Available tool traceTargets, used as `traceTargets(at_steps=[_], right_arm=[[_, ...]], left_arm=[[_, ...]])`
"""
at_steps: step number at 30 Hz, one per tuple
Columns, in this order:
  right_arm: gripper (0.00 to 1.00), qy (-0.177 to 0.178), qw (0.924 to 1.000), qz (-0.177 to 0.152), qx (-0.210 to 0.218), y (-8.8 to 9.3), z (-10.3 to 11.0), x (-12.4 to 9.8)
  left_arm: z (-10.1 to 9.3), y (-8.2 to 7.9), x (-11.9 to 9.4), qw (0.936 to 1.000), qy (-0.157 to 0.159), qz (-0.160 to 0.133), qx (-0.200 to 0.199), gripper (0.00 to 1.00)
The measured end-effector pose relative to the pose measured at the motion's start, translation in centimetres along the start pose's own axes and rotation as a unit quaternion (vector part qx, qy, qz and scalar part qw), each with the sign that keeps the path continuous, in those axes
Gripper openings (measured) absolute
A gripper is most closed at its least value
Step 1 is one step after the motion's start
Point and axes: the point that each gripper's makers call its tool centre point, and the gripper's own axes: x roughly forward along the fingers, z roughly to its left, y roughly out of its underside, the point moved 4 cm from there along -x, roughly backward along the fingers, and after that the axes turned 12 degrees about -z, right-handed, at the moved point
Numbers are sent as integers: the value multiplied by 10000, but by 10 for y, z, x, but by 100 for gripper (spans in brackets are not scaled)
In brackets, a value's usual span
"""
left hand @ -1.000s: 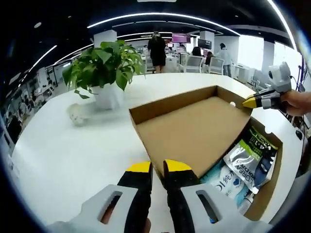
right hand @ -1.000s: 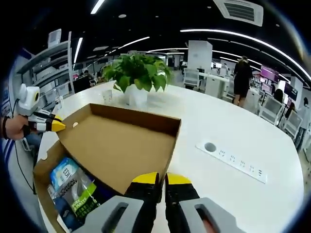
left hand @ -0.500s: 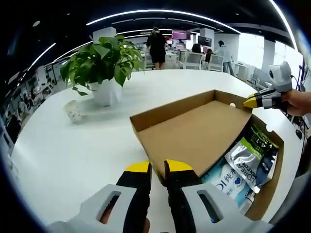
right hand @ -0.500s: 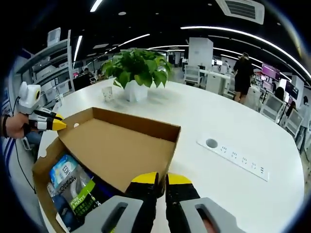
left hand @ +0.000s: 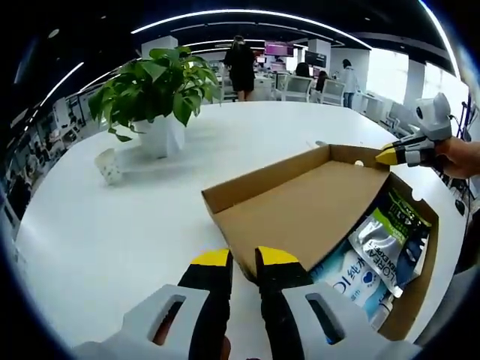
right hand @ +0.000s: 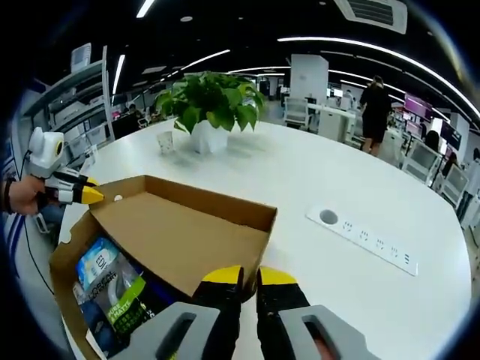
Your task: Operate the shoe box by opening the lid, removing the specified soft item, and placing it in the target area until the item is outside and the box remains undamaged.
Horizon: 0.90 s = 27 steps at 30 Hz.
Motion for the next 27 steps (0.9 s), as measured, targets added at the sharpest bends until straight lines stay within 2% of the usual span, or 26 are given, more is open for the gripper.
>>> traceTargets(at_steps=[14, 27], right_arm=[[2, -2, 10000, 65, 21, 1, 0, 1], [7, 62, 10000, 70, 1, 2, -3, -10]], left_arm=[[0, 3, 2, 9999, 31, 110, -59, 12], [1, -1, -5, 9999, 43, 39, -119, 13]])
